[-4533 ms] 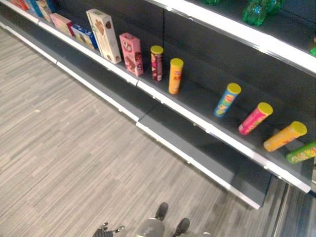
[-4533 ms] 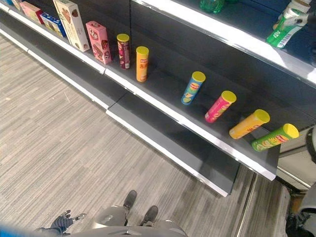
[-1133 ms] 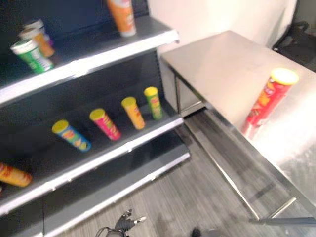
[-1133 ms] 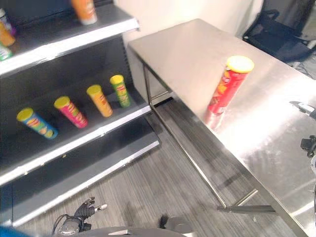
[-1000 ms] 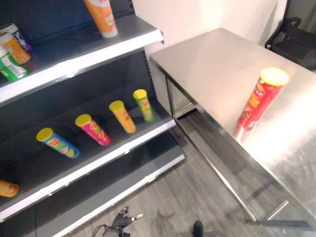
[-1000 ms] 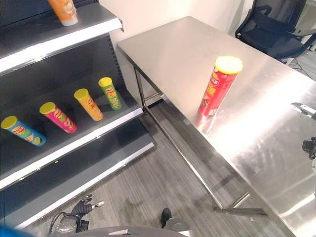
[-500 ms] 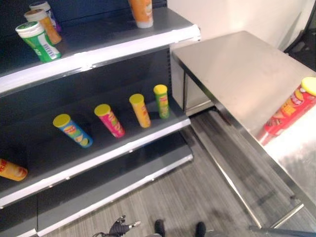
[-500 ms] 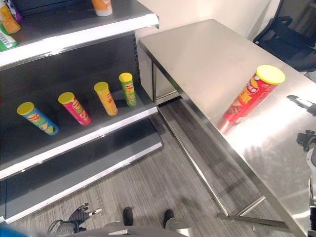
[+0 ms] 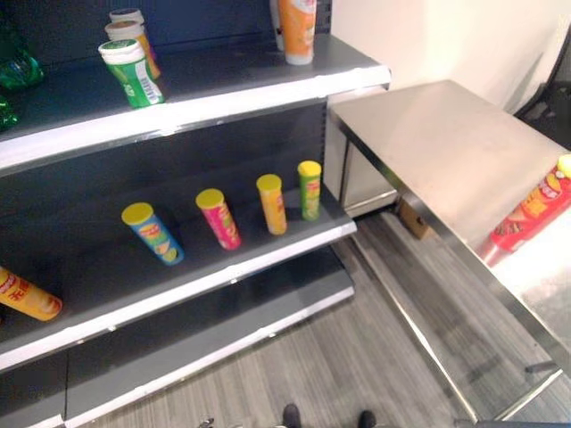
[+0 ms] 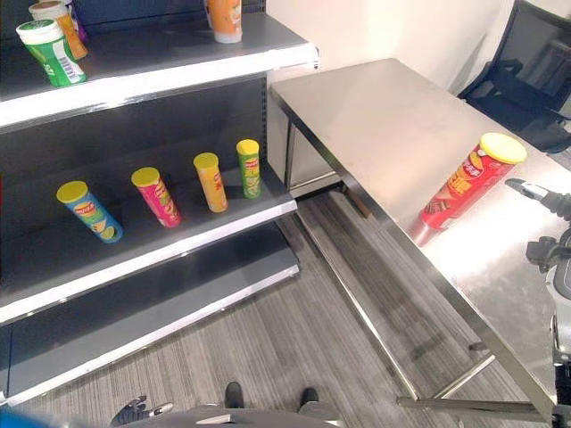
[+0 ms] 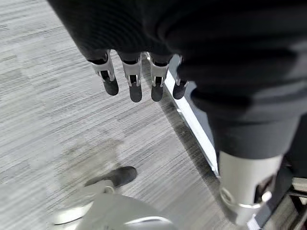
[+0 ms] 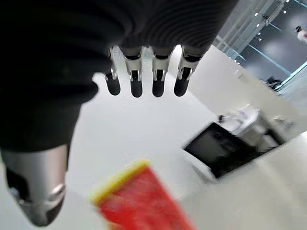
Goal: Put the goods on the table back onto the shelves and tidy them up.
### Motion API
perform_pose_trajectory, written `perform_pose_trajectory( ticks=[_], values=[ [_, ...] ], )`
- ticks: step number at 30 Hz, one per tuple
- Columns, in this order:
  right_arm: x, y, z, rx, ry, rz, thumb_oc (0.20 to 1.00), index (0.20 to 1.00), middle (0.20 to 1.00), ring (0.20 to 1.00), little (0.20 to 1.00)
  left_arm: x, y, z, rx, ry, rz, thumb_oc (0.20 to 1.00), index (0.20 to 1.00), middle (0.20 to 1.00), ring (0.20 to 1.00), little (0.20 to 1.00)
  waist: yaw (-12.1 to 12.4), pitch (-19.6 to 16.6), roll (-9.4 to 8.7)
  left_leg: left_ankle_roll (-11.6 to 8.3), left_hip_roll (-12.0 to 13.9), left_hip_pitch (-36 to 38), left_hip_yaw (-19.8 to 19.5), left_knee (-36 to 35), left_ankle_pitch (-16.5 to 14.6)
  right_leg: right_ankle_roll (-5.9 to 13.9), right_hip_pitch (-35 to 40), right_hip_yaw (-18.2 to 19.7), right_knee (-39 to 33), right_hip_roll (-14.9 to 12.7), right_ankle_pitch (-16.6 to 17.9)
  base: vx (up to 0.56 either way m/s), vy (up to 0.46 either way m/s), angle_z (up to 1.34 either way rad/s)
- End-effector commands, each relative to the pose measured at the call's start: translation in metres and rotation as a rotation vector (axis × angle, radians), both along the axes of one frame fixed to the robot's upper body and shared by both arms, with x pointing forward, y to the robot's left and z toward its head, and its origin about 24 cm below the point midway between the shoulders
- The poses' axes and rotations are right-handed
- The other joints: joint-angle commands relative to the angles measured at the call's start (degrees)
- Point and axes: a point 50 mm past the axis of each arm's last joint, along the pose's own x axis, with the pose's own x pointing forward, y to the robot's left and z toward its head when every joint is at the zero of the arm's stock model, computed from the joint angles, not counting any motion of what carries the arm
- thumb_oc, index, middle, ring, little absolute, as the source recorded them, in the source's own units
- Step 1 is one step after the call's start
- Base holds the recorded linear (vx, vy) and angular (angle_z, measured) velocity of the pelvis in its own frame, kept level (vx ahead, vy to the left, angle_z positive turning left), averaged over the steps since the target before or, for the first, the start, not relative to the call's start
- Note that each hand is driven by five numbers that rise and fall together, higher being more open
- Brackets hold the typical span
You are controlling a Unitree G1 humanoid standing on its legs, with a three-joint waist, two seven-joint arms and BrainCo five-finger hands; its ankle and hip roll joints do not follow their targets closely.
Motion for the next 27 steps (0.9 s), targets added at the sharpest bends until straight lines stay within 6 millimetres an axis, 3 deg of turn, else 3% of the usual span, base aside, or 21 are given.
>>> perform_pose_trajectory(
  ticks=[1, 11, 22, 27],
  values=[
    [0.008, -0.001, 0.040, -0.037, -0.114, 0.022, 1.000, 1.000, 1.000, 1.000, 1.000, 0.018, 0.008, 0.005, 0.031, -0.034, -0.040, 1.000, 1.000, 1.000, 1.000, 1.000, 2.7, 0.7, -0.28, -2.84, 4.0, 4.0, 1.1, 0.7, -7.4, -0.06, -0.4, -2.8, 0.9, 1.1, -6.1, -0.02, -0.081, 0.02],
    [0.028, -0.019, 0.024, 0.086, -0.028, -0.038, 1.000, 1.000, 1.000, 1.000, 1.000, 0.014, 0.009, 0.004, 0.032, -0.019, -0.055, 1.000, 1.000, 1.000, 1.000, 1.000, 3.8, 0.9, -0.22, -3.62, 4.7, 3.5, -0.4, 0.7, -6.5, -0.70, 0.1, -4.2, 0.9, 1.8, -7.0, 0.00, -0.064, 0.04],
    [0.053, -0.015, 0.041, 0.118, -0.037, -0.009, 1.000, 1.000, 1.000, 1.000, 1.000, 0.010, 0.009, 0.004, 0.025, -0.016, -0.039, 1.000, 1.000, 1.000, 1.000, 1.000, 5.2, 1.2, 0.01, -4.42, 5.2, 2.7, -2.1, 0.7, -5.5, -1.41, 0.5, -5.9, 0.9, 2.4, -7.8, 0.00, -0.051, 0.14],
    [0.054, -0.014, 0.041, 0.119, -0.038, -0.002, 1.000, 1.000, 1.000, 1.000, 1.000, 0.010, 0.007, 0.004, 0.021, -0.019, -0.040, 1.000, 1.000, 1.000, 1.000, 1.000, 5.4, 1.2, -0.09, -4.58, 5.4, 2.7, -2.8, 0.7, -5.4, -1.63, 0.9, -6.5, 0.9, 2.5, -8.1, 0.01, -0.026, 0.12]
  ],
)
